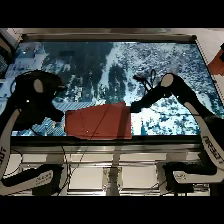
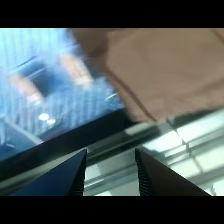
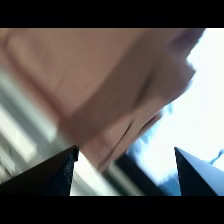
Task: Fold the clothes and pants, and hang the long-sleeved shirts on hangers.
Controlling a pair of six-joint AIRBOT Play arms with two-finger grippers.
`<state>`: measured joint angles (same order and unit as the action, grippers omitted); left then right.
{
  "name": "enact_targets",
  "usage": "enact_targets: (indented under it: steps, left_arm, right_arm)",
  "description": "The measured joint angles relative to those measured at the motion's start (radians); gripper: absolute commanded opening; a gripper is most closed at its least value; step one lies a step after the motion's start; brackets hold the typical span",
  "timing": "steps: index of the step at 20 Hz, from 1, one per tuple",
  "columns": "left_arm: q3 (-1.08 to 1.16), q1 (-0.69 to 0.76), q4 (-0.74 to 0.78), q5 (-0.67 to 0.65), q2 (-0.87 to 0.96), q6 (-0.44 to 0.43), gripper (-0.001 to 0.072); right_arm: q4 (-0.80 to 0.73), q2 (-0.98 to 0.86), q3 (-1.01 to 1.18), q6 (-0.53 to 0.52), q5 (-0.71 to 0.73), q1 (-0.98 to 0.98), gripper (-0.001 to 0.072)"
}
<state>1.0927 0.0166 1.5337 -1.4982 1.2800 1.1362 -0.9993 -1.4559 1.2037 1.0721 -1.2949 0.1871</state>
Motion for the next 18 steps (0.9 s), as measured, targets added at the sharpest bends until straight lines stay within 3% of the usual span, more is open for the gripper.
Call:
enact_targets:
  steps: [4,9,17,18]
  left_arm:
    - [0.000,-0.113,-0.052,0.027,0.000,0.047,0.0360]
    - [0.000,-0.157,-0.088,0.032,0.000,0.064,0.0360]
    - [0.000,-0.167,-0.099,0.036,0.000,0.069,0.0360]
    - [0.000,-0.167,-0.099,0.037,0.000,0.069,0.0360]
  right_arm:
    - [0.166,-0.128,0.000,-0.080,0.072,-0.069,0.0720]
    - [0.233,-0.259,0.000,-0.115,0.175,-0.067,0.0719]
    - [0.336,-0.320,0.002,-0.120,0.203,-0.029,0.0682]
    - [0.342,-0.325,0.002,-0.115,0.202,-0.018,0.0635]
